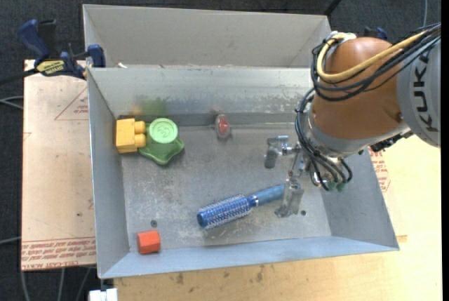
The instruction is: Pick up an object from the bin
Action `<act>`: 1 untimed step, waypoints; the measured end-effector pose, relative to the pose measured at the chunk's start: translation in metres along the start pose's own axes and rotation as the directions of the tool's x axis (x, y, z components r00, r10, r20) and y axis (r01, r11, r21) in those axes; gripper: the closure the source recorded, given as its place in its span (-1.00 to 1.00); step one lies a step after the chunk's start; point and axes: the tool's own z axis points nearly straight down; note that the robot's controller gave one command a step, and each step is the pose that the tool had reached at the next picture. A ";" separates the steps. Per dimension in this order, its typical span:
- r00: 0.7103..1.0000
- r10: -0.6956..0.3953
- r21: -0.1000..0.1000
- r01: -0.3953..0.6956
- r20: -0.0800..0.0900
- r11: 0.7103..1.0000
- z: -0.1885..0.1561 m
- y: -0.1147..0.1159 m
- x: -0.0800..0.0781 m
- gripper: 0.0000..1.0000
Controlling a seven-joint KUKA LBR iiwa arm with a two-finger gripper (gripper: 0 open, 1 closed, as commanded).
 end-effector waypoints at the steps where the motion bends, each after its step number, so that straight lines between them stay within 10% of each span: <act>1: 0.995 -0.097 0.000 0.097 0.002 0.995 0.162 0.011 -0.028 -1.00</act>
Offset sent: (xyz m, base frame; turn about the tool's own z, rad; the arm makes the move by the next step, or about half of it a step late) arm 0.0284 0.0108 -0.1584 -0.0986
